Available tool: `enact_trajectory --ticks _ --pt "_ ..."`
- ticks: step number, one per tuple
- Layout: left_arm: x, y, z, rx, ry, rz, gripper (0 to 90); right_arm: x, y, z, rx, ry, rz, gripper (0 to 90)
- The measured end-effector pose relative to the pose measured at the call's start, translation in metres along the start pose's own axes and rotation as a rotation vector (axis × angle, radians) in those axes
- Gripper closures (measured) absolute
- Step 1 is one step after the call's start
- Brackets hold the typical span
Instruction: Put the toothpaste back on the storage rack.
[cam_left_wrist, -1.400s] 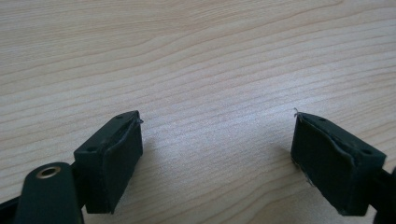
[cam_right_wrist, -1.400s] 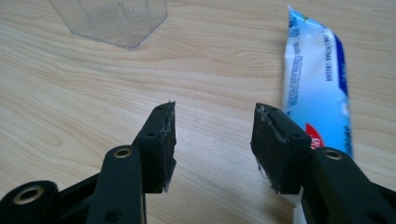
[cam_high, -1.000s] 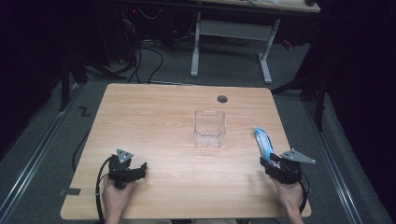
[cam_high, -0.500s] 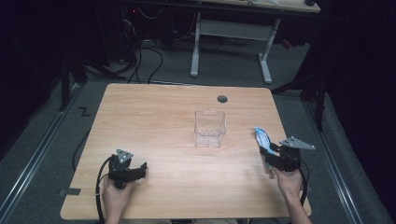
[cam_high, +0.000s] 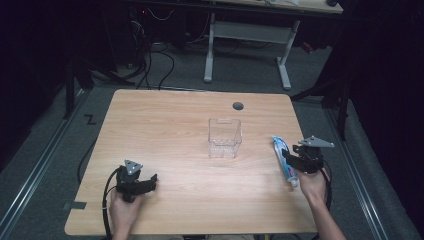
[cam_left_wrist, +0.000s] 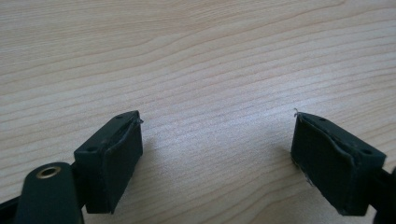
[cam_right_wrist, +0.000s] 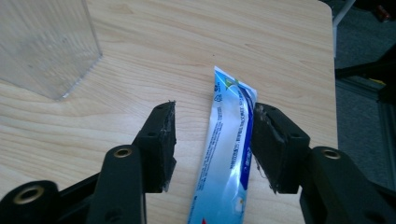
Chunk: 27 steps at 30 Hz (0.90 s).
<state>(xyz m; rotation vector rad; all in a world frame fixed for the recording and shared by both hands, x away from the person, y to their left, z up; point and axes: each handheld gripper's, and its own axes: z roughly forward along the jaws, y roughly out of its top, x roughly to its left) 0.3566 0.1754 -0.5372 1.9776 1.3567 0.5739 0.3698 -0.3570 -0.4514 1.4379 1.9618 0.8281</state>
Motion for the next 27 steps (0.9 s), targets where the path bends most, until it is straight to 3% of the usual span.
enact_trajectory --ticks 2,7,17,27 --pt "0.0 0.0 0.0 0.0 0.0 -0.001 16.9 -0.001 0.003 0.005 0.012 -0.006 -0.014 49.5" --pt "0.0 0.0 0.0 0.0 0.0 -0.001 16.9 -0.011 0.01 0.018 0.086 0.002 0.004 46.1" --pt "0.0 0.0 0.0 0.0 0.0 -0.001 16.9 -0.021 0.019 0.036 0.166 -0.003 0.024 52.4" --pt "0.0 0.0 0.0 0.0 -0.001 -0.001 17.0 -0.027 0.03 0.055 0.282 0.007 0.027 46.2"
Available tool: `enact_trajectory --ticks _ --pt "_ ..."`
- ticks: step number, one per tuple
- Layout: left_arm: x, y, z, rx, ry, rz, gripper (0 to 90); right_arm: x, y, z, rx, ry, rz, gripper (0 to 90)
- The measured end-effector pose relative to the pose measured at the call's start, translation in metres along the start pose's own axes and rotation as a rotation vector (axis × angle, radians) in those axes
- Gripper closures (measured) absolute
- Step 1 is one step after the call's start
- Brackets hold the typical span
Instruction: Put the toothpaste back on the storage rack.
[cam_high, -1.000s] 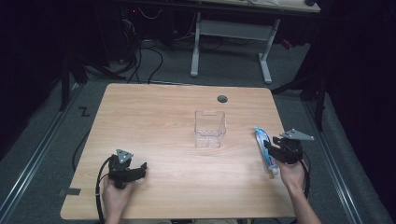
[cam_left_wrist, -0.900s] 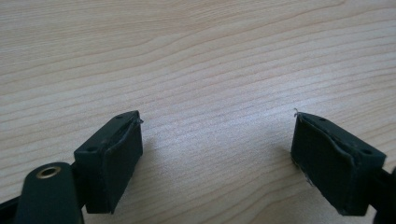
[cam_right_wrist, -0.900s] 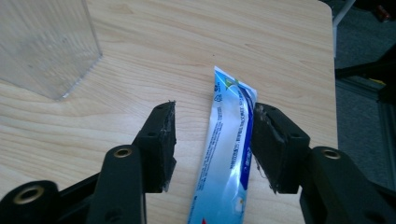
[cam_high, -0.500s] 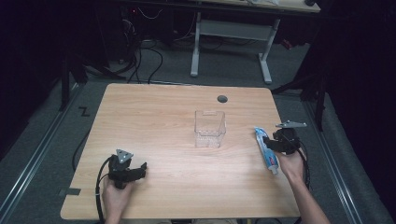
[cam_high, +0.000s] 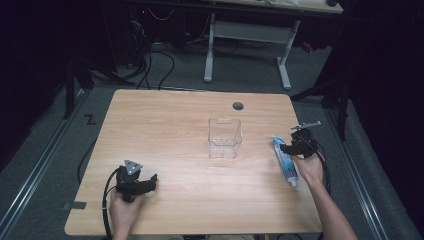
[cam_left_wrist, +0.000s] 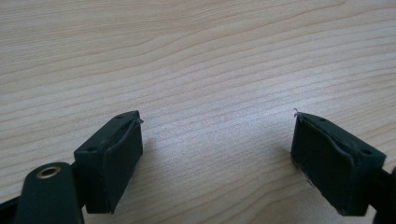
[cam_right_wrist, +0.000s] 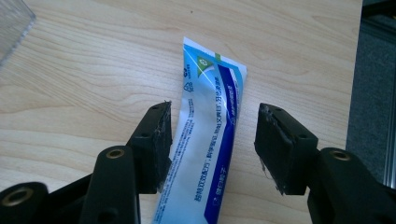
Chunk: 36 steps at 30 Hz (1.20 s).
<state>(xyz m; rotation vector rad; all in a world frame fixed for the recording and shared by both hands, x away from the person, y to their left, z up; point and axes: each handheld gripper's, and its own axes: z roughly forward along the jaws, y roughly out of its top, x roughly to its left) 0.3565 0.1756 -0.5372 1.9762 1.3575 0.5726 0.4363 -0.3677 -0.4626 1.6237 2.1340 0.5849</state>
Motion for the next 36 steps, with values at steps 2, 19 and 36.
enact_trajectory --ticks 2,19,36 --pt "0.0 0.0 0.0 0.0 0.0 -0.001 16.9 -0.002 0.002 0.004 0.02 0.0 -0.003 46.1" --pt "0.0 0.0 0.0 -0.001 0.002 -0.001 16.9 -0.004 0.008 0.03 0.122 0.003 0.032 41.2" --pt "-0.001 0.0 0.0 0.0 0.011 -0.007 16.8 0.003 0.011 0.048 0.195 0.01 0.036 48.1"
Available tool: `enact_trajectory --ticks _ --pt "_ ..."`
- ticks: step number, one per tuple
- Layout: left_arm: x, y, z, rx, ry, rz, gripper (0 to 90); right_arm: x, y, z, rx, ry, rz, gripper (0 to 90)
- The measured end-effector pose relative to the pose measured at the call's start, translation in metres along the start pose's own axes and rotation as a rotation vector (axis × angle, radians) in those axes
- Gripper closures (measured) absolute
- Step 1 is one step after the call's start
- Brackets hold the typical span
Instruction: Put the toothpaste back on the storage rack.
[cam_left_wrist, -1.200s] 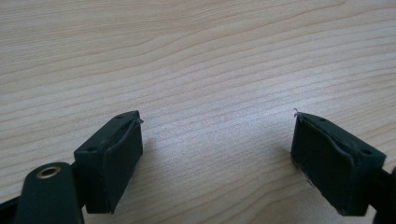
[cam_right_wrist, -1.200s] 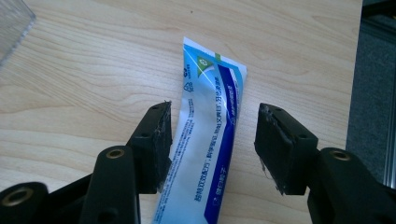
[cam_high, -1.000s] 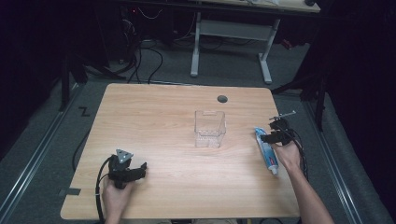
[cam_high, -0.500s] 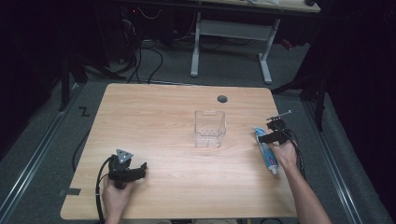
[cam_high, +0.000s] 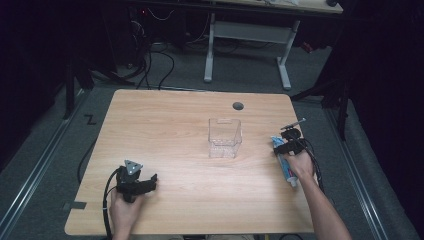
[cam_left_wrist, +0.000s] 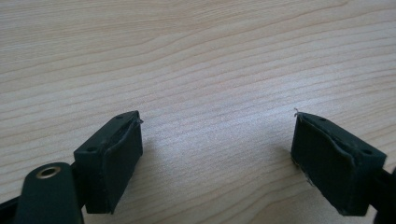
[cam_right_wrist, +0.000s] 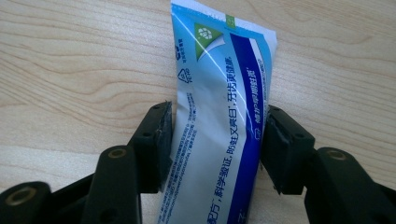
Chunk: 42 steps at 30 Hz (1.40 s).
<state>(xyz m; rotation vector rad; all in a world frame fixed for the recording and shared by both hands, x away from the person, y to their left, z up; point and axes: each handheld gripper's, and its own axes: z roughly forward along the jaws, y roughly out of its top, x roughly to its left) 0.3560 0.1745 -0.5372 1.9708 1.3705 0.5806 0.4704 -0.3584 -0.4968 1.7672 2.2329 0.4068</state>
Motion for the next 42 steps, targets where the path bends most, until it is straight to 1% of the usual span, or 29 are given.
enact_trajectory --ticks 2,6,7,10,14,16,18,20,22,25,28,32,37,42 --pt "0.0 0.0 0.0 -0.001 -0.001 0.0 16.8 0.0 -0.001 0.0 -0.007 0.018 0.01 50.5" --pt "0.0 0.0 0.0 -0.001 -0.001 0.0 16.8 0.004 0.0 -0.001 0.008 0.026 -0.012 56.9" --pt "0.0 0.0 0.0 -0.003 -0.001 -0.002 16.8 0.004 0.0 -0.001 0.002 0.031 -0.016 57.8" --pt "0.0 0.0 0.0 -0.002 -0.001 -0.002 16.8 0.006 0.001 -0.002 0.013 0.031 -0.017 59.7" --pt "0.0 0.0 0.0 -0.001 -0.002 -0.001 16.8 0.007 0.001 -0.002 0.012 0.035 -0.028 63.0" --pt "0.0 0.0 0.0 -0.001 -0.002 -0.001 16.8 0.007 0.001 -0.003 0.013 0.037 -0.025 65.3" --pt "0.0 0.0 0.0 -0.001 -0.003 -0.001 16.7 0.008 0.002 -0.004 0.016 0.033 -0.023 67.8" --pt "0.0 0.0 0.0 -0.001 -0.003 -0.001 16.7 0.008 0.001 -0.005 0.01 0.025 -0.033 70.1" --pt "0.0 0.0 0.0 -0.001 -0.003 -0.001 16.7 0.008 0.001 -0.006 0.008 0.028 -0.029 71.3" --pt "0.0 0.0 0.0 -0.001 -0.003 -0.001 16.7 0.005 0.001 -0.008 -0.002 0.047 -0.017 72.4" --pt "0.0 0.0 0.0 -0.001 -0.003 -0.001 16.7 0.006 0.001 -0.009 0.003 0.054 -0.03 72.6" --pt "0.0 0.0 0.0 -0.001 -0.004 -0.001 16.7 0.01 0.002 -0.015 -0.017 0.075 -0.047 72.6" --pt "0.0 0.0 0.0 -0.001 -0.004 -0.001 16.7 0.017 0.004 -0.03 -0.054 0.094 -0.083 72.6" --pt "0.0 0.0 0.0 -0.002 -0.003 -0.001 16.7 0.023 0.005 -0.044 -0.095 0.113 -0.108 72.7"
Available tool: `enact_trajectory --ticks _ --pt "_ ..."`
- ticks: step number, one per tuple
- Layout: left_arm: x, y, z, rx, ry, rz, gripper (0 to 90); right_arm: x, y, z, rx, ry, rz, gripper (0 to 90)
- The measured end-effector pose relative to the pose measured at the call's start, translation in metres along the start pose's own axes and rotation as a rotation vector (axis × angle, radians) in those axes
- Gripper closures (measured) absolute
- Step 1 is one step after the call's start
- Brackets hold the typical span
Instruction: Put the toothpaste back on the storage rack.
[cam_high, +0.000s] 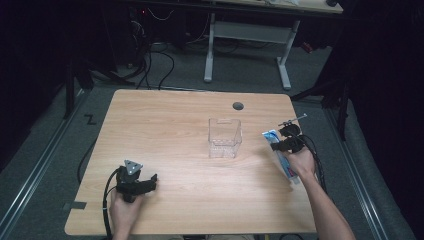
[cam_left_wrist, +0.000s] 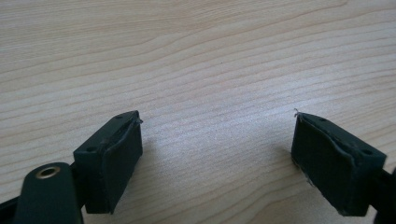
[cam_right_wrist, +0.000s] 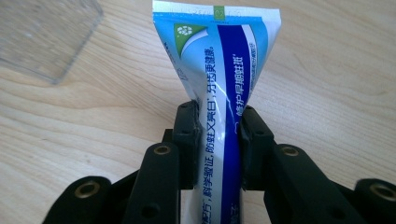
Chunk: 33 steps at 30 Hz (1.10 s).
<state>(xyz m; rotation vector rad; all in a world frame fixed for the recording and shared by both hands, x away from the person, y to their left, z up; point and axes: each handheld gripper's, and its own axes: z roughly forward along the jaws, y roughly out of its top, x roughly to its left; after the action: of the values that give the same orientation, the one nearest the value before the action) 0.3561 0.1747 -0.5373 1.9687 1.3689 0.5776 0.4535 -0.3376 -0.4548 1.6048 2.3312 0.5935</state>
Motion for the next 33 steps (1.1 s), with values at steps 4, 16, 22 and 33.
enact_trajectory --ticks 4,16,22,33 --pt "0.0 0.0 0.0 0.0 0.0 -0.001 16.7 0.005 0.0 -0.013 -0.041 0.019 -0.011 72.7" --pt "0.0 0.0 0.0 -0.001 0.0 -0.001 16.7 0.019 -0.004 -0.043 -0.152 0.069 -0.067 72.8" --pt "0.0 0.0 0.0 0.0 0.0 0.0 16.7 0.026 -0.008 -0.05 -0.195 0.1 -0.081 73.2" --pt "0.0 0.0 0.0 0.0 -0.001 -0.001 16.7 0.045 -0.011 -0.059 -0.255 0.152 -0.133 73.6"
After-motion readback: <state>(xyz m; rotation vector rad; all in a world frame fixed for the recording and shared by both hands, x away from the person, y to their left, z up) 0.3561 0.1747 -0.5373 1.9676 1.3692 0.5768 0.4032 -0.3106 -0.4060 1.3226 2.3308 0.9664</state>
